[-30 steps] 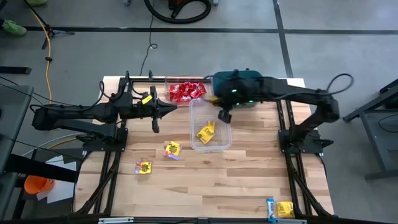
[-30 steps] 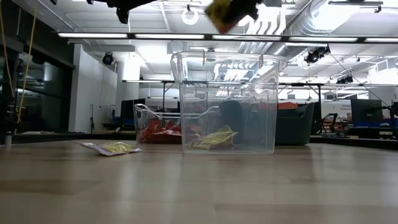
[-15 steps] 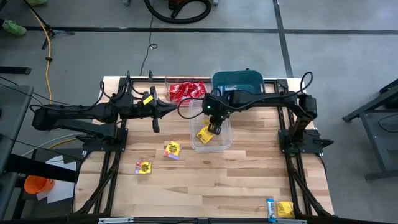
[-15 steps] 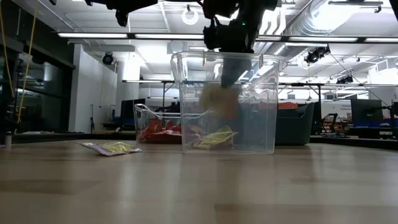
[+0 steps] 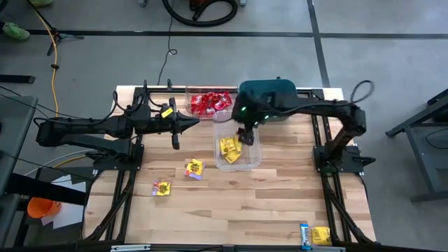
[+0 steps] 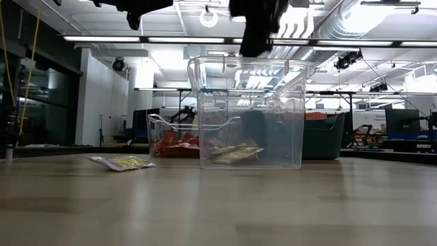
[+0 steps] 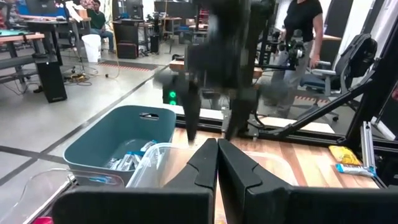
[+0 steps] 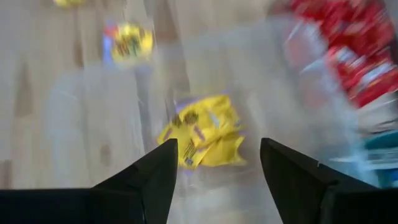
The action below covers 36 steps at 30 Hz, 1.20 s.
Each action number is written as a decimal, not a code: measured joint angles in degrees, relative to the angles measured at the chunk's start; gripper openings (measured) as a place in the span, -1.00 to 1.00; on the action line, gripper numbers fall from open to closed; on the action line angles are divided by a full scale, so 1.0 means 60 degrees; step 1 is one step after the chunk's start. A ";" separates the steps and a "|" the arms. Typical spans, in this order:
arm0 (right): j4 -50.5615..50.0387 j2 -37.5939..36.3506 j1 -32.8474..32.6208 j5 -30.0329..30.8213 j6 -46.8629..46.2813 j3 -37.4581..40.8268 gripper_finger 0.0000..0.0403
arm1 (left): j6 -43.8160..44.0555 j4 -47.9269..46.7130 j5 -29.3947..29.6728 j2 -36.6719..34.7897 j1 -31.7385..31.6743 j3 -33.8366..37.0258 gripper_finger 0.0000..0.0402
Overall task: Sort candy
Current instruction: Put the yellow candy into the transparent container
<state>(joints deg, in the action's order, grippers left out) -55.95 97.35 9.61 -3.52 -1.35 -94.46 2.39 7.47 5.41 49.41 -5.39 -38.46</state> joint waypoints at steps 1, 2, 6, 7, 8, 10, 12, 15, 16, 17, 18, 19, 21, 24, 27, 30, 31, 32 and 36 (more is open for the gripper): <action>-0.0109 -0.0233 0.0018 -0.0001 0.0053 -0.0184 0.11 | 0.0000 0.0001 0.0000 -0.0001 0.0003 0.0000 -1.00; -0.0140 -0.0489 0.0024 0.0002 0.0066 -0.0336 0.11 | -0.0003 -0.0010 0.0000 0.0000 0.0000 0.0000 -1.00; -0.0011 -0.1686 0.0017 0.0002 0.0156 -0.0568 0.12 | 0.0044 -0.0063 0.0136 -0.0002 0.0002 0.0000 -1.00; 0.0045 -0.2008 0.0017 0.0002 0.0048 -0.0530 0.12 | 0.0073 -0.0094 0.0198 0.0000 0.0003 0.0000 -1.00; 0.0074 -0.2354 0.0015 -0.0002 -0.0037 -0.0459 0.12 | 0.0073 -0.0113 0.0210 -0.0001 0.0001 0.0000 -1.00; 0.0169 -0.3045 0.0017 -0.0011 -0.0229 -0.0157 0.12 | 0.0073 -0.0115 0.0229 0.0000 0.0000 0.0003 -1.00; 0.0490 -0.3740 -0.0031 -0.0005 -0.0434 0.0350 0.12 | 0.0087 -0.0112 0.0229 0.0000 0.0000 0.0004 -1.00; 0.1647 -0.4818 -0.0152 -0.0002 -0.0838 0.1528 0.12 | 0.0084 -0.0106 0.0229 0.0000 0.0000 0.0004 -1.00; 0.2181 -0.5162 -0.0200 0.0001 -0.1019 0.2029 0.12 | 0.0089 -0.0108 0.0229 0.0000 0.0000 0.0004 -1.00; 0.2692 -0.5481 -0.0252 0.0005 -0.1174 0.2542 0.12 | 0.0091 -0.0108 0.0229 0.0000 0.0000 0.0004 -1.00; 0.3221 -0.5788 -0.0295 0.0005 -0.1284 0.3100 0.12 | 0.0091 -0.0105 0.0229 0.0000 0.0000 0.0004 -1.00; 0.3723 -0.6063 -0.0337 0.0011 -0.1365 0.3648 0.12 | 0.0088 -0.0103 0.0229 0.0000 0.0000 0.0004 -1.00; 0.4705 -0.6567 -0.0381 0.0035 -0.1529 0.4692 0.11 | 0.0095 -0.0103 0.0229 0.0000 0.0000 0.0004 -1.00; 0.5979 -0.7122 -0.0380 0.0042 -0.1727 0.6002 0.10 | 0.0093 -0.0086 0.0232 0.0000 0.0000 0.0004 -1.00; 0.6767 -0.7324 -0.0380 0.0045 -0.1714 0.6980 0.06 | 0.0094 -0.0071 0.0233 0.0000 0.0000 0.0004 -1.00; 0.7601 -0.7277 -0.0369 0.0045 -0.2066 0.7533 0.05 | 0.0095 -0.0077 0.0237 0.0000 0.0000 0.0004 -1.00; 0.7890 -0.7255 -0.0369 0.0045 -0.2301 0.7660 0.05 | 0.0095 -0.0077 0.0237 0.0000 0.0000 0.0004 -1.00; 0.8145 -0.7197 -0.0369 0.0039 -0.2417 0.7748 0.05 | 0.0095 -0.0077 0.0240 -0.0004 0.0000 0.0004 -1.00; 0.8450 -0.7081 -0.0374 -0.0128 -0.2209 0.7832 0.03 | 0.0095 -0.0084 0.0240 -0.0003 0.0000 0.0004 -1.00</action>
<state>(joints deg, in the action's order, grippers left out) -5.25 54.87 7.37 -4.29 -14.61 -47.46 2.96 6.97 6.85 49.39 -5.39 -38.44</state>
